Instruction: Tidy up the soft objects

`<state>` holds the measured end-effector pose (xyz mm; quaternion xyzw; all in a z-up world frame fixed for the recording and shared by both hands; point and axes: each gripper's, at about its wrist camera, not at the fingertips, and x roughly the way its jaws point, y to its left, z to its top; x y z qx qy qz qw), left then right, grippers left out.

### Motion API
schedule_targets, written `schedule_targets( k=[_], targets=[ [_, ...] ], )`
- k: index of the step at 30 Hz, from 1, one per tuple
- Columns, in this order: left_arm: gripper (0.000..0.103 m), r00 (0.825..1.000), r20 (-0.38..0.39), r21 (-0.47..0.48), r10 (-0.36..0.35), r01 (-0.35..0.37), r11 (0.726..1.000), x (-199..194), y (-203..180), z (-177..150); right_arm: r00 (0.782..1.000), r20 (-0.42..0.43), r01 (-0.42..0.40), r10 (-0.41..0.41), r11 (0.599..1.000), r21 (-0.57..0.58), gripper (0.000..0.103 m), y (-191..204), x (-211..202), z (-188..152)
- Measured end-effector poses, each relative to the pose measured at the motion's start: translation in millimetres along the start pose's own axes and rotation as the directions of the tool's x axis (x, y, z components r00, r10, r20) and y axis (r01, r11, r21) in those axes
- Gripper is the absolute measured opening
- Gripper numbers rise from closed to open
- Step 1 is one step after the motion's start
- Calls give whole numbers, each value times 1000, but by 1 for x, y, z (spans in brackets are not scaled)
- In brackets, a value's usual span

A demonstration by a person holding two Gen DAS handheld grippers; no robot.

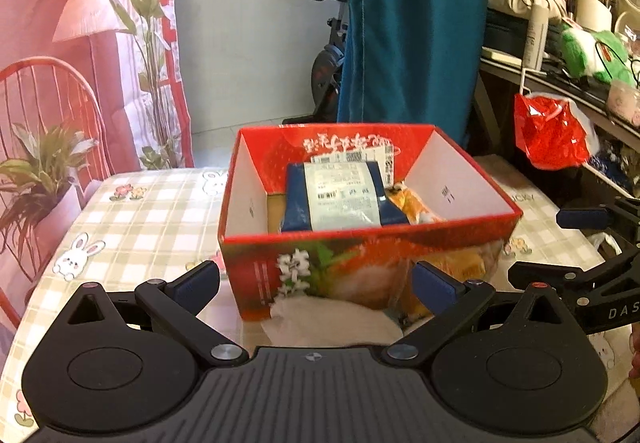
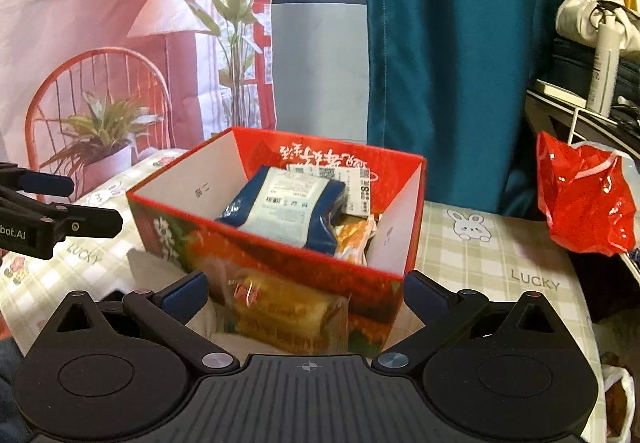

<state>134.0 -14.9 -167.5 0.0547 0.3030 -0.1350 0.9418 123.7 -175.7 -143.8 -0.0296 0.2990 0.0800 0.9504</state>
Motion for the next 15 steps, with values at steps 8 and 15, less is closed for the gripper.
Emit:
schedule_targets(
  k=[8, 15],
  targets=[
    [103, 1000, -26, -12, -11, 11, 1000, 2, 1, -20, 999, -40, -8, 8, 1000, 16, 103, 5, 2, -24],
    [103, 998, -62, -37, -23, 21, 999, 4, 2, -37, 997, -71, 2, 0, 1000, 25, 103, 7, 3, -43]
  ],
)
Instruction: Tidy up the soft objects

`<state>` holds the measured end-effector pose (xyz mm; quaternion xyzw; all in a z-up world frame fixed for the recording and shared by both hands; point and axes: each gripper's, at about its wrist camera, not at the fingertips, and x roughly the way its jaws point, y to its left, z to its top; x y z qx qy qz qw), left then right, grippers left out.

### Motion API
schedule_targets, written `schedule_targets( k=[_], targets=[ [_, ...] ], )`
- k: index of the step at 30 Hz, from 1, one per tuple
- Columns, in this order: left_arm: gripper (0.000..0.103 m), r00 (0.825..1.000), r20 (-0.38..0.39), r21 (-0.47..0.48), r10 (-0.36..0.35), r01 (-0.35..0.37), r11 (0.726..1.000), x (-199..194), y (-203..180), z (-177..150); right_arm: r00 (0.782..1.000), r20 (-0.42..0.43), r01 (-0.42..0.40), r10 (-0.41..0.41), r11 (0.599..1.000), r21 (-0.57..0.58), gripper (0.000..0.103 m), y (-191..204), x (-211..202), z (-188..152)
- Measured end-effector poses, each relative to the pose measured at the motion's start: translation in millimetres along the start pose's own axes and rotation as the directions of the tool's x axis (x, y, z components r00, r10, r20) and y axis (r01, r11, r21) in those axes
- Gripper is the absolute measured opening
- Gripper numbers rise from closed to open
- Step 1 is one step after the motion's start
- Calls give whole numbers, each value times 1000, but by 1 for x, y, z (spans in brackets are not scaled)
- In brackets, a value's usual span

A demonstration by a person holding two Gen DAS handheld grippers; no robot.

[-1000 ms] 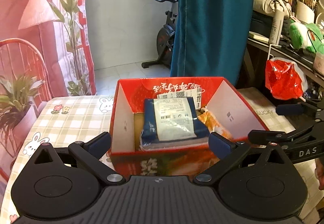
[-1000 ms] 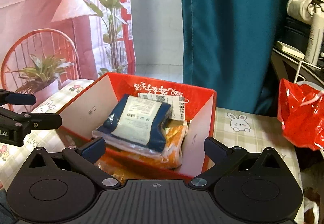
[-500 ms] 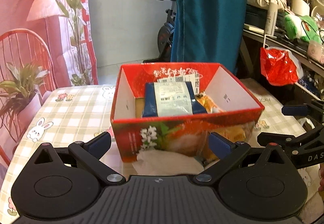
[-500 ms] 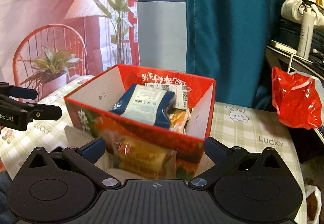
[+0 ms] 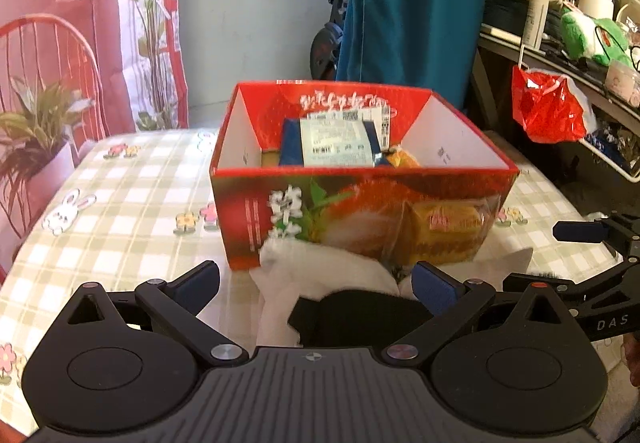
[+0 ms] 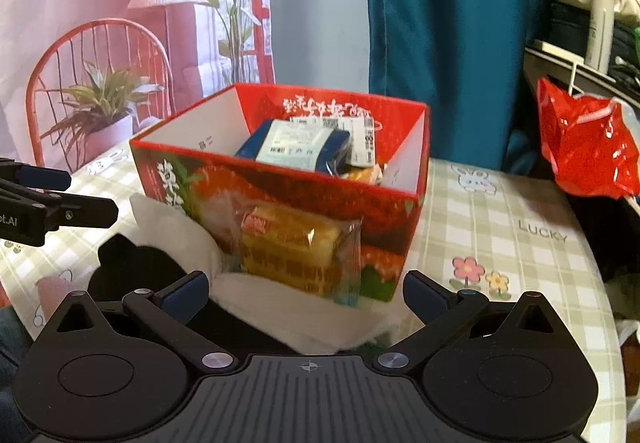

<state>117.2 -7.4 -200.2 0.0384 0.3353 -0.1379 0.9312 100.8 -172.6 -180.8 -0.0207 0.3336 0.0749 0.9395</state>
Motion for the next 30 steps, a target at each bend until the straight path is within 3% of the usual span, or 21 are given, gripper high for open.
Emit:
schedule_targets(
  k=[7, 15, 25, 28, 30],
  targets=[
    [101, 999, -42, -10, -34, 34, 999, 1, 2, -20, 999, -53, -3, 5, 999, 37, 103, -2, 5, -22],
    [83, 992, -65, -28, -104, 103, 994, 5, 2, -27, 995, -92, -27, 30, 999, 34, 101, 3, 8, -34],
    [82, 986, -104, -55, -132, 127, 990, 20, -1, -35, 988, -140, -50, 65, 993, 108, 99, -5, -3, -49],
    [74, 985, -115, -62, -127, 121, 991, 22, -1, -38, 985, -156, -59, 79, 990, 128, 96, -7, -6, -53],
    [70, 985, -116, -71, -126, 118, 991, 23, 1, -39, 983, -162, -67, 89, 988, 141, 86, -7, -7, -56]
  ],
)
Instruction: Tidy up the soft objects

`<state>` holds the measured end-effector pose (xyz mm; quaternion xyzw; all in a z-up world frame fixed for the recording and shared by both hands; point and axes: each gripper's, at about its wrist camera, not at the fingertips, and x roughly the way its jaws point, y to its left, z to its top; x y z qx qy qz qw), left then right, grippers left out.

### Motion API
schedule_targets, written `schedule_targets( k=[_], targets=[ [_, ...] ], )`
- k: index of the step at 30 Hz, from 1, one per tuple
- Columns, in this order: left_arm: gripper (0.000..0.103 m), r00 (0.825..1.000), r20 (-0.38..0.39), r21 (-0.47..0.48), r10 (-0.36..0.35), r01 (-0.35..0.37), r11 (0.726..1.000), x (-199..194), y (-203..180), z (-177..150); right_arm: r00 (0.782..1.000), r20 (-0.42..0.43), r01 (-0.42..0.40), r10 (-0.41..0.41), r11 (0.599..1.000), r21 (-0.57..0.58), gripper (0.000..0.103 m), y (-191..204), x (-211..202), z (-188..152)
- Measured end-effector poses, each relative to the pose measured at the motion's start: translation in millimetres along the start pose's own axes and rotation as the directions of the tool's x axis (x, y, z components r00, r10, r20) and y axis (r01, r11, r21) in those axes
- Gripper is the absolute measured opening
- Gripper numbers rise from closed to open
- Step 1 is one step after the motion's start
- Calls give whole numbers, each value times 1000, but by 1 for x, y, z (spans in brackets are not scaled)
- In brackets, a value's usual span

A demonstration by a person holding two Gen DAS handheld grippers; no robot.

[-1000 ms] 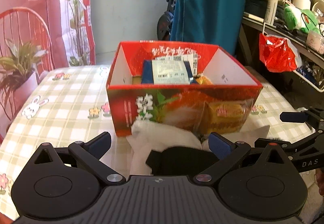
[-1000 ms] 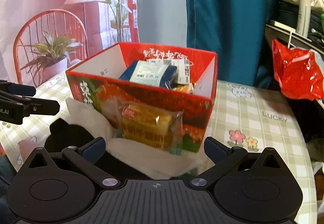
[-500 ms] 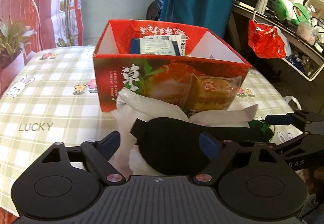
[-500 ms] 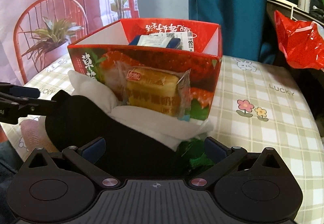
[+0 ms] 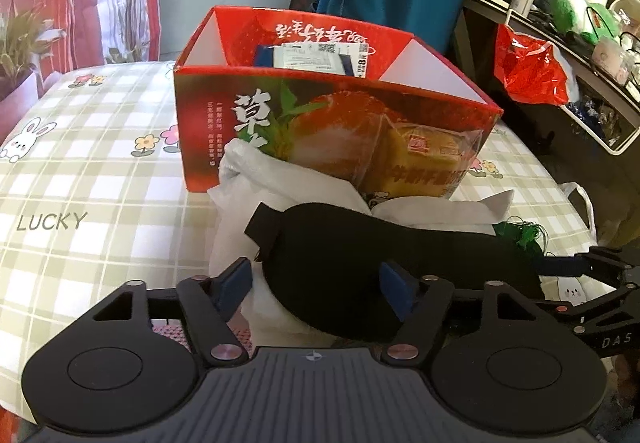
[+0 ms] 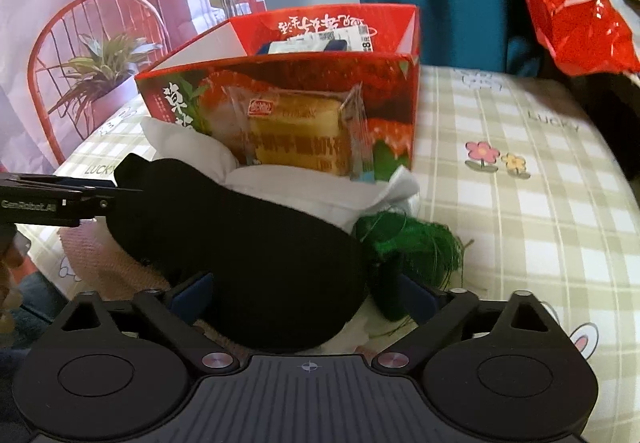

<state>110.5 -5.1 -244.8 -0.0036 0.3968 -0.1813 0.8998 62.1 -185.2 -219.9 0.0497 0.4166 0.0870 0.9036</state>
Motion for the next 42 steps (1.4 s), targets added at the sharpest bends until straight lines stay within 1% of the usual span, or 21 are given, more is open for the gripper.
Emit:
schedule_targets(
  k=[3, 6, 9, 13, 16, 17, 19, 21, 23, 27, 30, 32, 35, 41, 42],
  targets=[
    [66, 1000, 6, -14, -3, 3, 1000, -1, 4, -1, 1000, -8, -13, 13, 1000, 11, 81, 1, -1, -2],
    [66, 1000, 3, -23, -5, 5, 1000, 0, 5, -2, 999, -22, -24, 24, 1000, 9, 80, 4, -1, -2],
    [66, 1000, -1, -26, -6, 6, 1000, 2, 5, -3, 998, -45, -33, 35, 999, 36, 80, 1, 2, -3],
    [66, 1000, -3, -36, -10, 10, 999, 2, 6, -4, 998, -38, -48, 51, 996, 74, 81, -3, 5, -1],
    [66, 1000, 0, -41, -16, 16, 999, 1, 6, -3, 999, -8, -48, 48, 998, 52, 77, 0, 1, 6],
    [66, 1000, 1, -40, -16, 16, 999, 1, 6, -4, 999, 2, -44, 44, 998, 37, 70, 1, -1, 9],
    [66, 1000, -1, -40, -15, 15, 999, 1, 6, -4, 999, 23, -39, 39, 999, 16, 64, 3, -4, 14],
    [66, 1000, -1, -42, -15, 15, 999, 2, 6, -4, 998, 36, -45, 45, 999, 6, 54, 2, -5, 20],
    [66, 1000, -1, -47, -16, 16, 999, 2, 8, -4, 998, 45, -45, 44, 999, 2, 52, 2, -5, 23],
    [66, 1000, 9, -70, -3, 4, 998, 2, 13, -1, 998, 56, -33, 34, 999, -8, 38, -1, -2, 27],
    [66, 1000, 20, -95, 14, -12, 995, 3, 20, 3, 998, 57, -19, 20, 1000, -7, 31, -5, 1, 27],
    [66, 1000, 21, -112, 16, -14, 994, 6, 24, 6, 998, 58, -17, 18, 1000, -7, 29, -7, 2, 28],
    [66, 1000, 14, -119, 1, 1, 993, 12, 26, 11, 998, 57, -17, 17, 1000, -15, 26, -7, 4, 28],
    [66, 1000, 1, -119, -23, 23, 993, 23, 28, 12, 999, 51, -14, 15, 1000, -24, 25, -7, 6, 26],
    [60, 1000, 1, -121, -29, 29, 992, 23, 28, 12, 999, 49, -16, 17, 1000, -21, 25, -8, 7, 26]
  ],
)
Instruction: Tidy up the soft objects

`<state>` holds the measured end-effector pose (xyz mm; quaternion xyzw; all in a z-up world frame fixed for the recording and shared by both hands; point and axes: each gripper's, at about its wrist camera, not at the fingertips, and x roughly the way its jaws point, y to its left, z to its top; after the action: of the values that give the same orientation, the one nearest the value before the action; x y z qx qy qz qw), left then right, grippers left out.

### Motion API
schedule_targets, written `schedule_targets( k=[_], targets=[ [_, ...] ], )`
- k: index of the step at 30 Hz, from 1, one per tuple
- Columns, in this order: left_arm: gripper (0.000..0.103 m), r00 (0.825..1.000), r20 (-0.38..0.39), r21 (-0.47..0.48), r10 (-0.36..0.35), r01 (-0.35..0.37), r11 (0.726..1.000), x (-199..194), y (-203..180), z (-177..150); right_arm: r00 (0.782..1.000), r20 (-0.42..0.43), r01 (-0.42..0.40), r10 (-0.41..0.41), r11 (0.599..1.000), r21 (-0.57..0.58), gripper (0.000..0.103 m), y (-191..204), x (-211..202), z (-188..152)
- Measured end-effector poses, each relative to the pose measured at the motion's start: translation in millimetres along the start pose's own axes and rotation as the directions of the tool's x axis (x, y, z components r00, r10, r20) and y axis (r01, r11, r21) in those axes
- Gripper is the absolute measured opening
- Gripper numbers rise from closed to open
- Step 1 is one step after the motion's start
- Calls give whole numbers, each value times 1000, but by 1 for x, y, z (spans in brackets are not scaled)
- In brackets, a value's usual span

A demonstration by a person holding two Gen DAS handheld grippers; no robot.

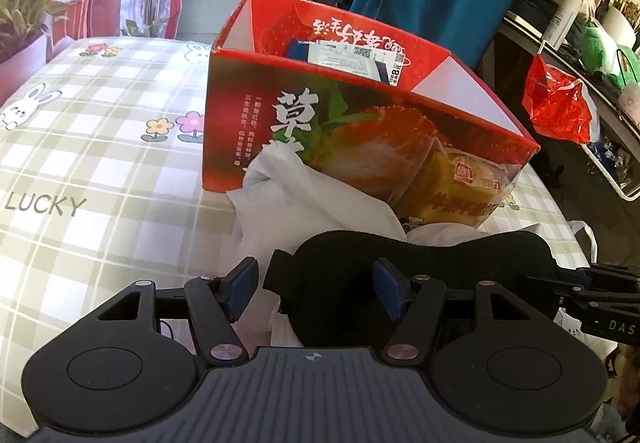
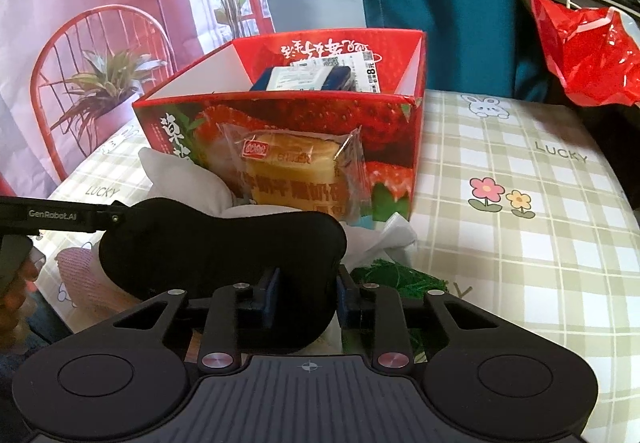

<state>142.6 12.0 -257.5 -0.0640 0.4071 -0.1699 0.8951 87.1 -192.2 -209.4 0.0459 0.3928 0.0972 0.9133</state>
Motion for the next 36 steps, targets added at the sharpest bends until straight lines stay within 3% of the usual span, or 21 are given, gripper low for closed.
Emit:
schedule_targets(
  k=[2, 3, 6, 9, 17, 36],
  targets=[
    [40, 1000, 5, 2, -30, 30, 1000, -3, 0, -1, 1000, -2, -1, 1, 1000, 4, 25, 0, 0, 0],
    [34, 1000, 13, 13, -24, 24, 1000, -6, -2, 0, 1000, -3, -2, 2, 1000, 5, 25, 0, 1, 0],
    [22, 999, 54, 65, -4, 1, 998, -17, -9, 2, 1000, 2, -11, 11, 1000, 1, 23, 2, -1, 2],
    [17, 996, 91, 76, -7, 0, 997, -28, -12, 7, 999, 19, -34, 35, 999, -10, 20, 5, -4, 7],
    [13, 986, 166, 96, -12, -4, 995, -50, -20, 24, 995, 69, -70, 74, 996, -61, 14, 18, -15, 27],
    [13, 951, 306, 126, -36, -3, 992, -73, -34, 83, 978, 187, -68, 91, 990, -124, 13, 19, -35, 98]
  ],
)
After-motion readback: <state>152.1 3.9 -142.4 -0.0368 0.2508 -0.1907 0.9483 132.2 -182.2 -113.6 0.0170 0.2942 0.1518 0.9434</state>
